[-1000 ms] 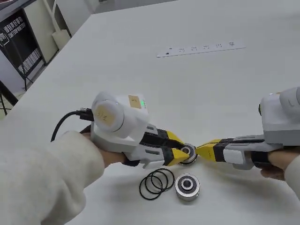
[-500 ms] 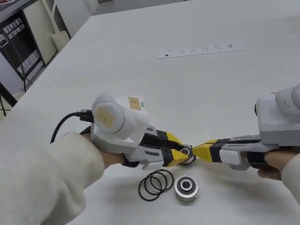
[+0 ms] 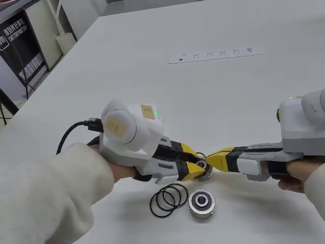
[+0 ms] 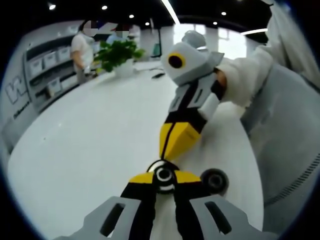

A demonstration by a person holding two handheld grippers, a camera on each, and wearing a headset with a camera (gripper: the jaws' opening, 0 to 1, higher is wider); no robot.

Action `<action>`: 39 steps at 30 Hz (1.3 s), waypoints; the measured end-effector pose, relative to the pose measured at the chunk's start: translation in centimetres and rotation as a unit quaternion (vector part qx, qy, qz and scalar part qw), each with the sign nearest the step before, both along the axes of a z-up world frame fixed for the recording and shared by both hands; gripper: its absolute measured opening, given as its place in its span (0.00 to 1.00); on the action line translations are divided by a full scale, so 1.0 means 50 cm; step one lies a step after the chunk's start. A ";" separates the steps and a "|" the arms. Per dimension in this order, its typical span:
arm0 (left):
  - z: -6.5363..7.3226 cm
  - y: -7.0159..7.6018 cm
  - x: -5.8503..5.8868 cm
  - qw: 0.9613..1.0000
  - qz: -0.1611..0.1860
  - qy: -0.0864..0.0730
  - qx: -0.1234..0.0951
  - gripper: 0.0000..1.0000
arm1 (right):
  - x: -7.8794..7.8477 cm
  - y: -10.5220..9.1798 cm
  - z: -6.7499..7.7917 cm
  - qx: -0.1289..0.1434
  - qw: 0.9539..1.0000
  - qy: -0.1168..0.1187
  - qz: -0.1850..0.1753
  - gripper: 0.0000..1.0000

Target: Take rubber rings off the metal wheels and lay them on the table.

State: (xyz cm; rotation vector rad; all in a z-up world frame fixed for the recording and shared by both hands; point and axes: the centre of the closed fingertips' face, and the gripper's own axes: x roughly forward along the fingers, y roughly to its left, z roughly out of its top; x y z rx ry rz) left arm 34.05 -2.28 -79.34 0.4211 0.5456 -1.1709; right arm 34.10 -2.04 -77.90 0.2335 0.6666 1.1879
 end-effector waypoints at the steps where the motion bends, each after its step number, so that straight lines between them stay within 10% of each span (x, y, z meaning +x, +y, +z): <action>1: 0.000 0.000 0.000 1.000 0.001 0.002 0.001 0.14 | 0.001 -0.001 -0.001 -0.001 1.000 -0.001 -0.001 0.00; 13: 0.042 0.021 -0.006 1.000 0.000 0.008 -0.008 0.22 | 0.007 -0.011 0.003 -0.011 1.000 -0.008 -0.007 0.00; 39: 0.248 0.180 -0.056 0.995 0.063 -0.076 -0.032 0.65 | 0.008 -0.020 0.070 -0.004 0.999 -0.031 -0.008 0.00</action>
